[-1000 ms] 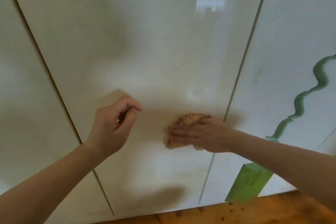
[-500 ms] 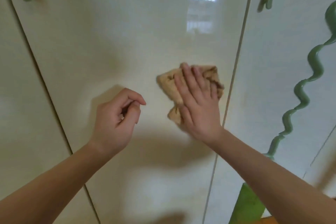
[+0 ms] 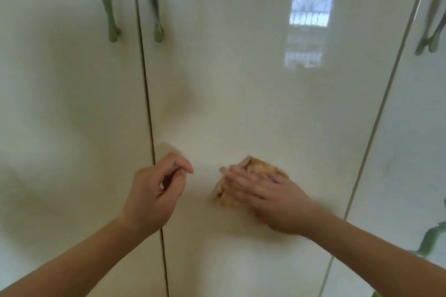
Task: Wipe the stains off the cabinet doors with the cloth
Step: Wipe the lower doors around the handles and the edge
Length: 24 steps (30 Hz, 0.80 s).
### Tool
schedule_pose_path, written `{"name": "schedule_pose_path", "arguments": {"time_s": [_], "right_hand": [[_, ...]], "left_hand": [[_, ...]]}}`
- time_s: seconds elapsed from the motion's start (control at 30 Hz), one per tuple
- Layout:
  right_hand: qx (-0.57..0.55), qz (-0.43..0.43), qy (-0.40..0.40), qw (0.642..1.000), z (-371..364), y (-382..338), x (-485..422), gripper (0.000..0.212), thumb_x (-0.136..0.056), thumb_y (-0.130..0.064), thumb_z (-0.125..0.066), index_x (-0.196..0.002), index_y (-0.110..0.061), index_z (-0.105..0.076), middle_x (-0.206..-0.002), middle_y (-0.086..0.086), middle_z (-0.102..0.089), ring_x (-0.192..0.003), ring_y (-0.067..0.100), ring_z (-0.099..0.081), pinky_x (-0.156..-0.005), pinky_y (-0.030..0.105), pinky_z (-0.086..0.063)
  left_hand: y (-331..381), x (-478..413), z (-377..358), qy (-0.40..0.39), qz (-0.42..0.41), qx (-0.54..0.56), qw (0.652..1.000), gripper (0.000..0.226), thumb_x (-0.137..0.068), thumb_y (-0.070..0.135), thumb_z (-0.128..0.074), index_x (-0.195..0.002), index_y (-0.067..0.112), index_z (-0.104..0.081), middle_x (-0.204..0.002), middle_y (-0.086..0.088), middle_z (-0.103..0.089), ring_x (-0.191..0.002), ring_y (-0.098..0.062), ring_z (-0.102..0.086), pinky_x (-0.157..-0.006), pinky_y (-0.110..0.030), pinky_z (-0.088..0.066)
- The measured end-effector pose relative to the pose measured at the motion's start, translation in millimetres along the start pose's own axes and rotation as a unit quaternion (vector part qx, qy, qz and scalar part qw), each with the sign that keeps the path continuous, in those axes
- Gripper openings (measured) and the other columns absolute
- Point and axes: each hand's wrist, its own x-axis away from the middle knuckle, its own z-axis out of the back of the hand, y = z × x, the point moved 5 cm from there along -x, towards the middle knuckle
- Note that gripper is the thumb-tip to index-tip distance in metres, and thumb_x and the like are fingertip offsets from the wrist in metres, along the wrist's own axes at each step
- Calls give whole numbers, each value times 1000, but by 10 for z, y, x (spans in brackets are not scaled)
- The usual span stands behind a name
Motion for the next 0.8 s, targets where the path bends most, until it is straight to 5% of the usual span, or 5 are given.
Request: {"name": "schedule_pose_path", "arguments": {"time_s": [0.17, 0.3, 0.47, 0.63, 0.8], "right_hand": [[-1, -231, 196, 953, 1185, 1098, -580, 59, -102, -22, -42, -160, -14, -33, -170, 7, -20, -158, 23, -16, -117, 44, -27], [-52, -341, 249, 905, 1582, 1373, -818, 63, -102, -15, -40, -163, -15, -23, -172, 3, -13, -160, 21, -7, -124, 50, -15], [-47, -197, 244, 948, 1567, 925, -1320, 56, -106, -21, -36, -160, -10, -30, -169, 8, -24, -158, 25, -19, -119, 55, -31], [-45, -114, 315, 941, 1829, 399, -2107, 54, -104, -18, -37, -156, -4, -36, -166, 12, -30, -155, 29, -26, -120, 43, -27], [-10, -103, 317, 943, 2498, 348, -3421, 56, -105, -18, -35, -160, -9, -30, -168, 8, -25, -157, 27, -21, -124, 40, -17]], "left_hand": [[284, -292, 373, 26, -27, 4, 999, 15, -89, 25, -45, -86, 30, -59, -56, 1, -50, -48, -19, -47, -50, -29, -38], [427, -410, 720, 50, -37, -11, 998, 24, -90, 9, -50, -83, 30, -60, -55, 2, -51, -48, -15, -48, -50, -24, -37], [559, -367, 1298, 71, -30, -49, 996, 16, -89, 22, -47, -83, 29, -60, -55, -2, -53, -46, -11, -45, -49, -14, -34], [579, -273, 1970, 105, -8, -87, 991, 15, -89, 26, -46, -83, 32, -58, -54, -7, -53, -46, -17, -45, -47, -15, -33], [407, -313, 2625, 153, 53, -84, 983, 37, -96, -3, -50, -80, 28, -60, -54, -8, -52, -47, -14, -39, -46, -20, -30]]}}
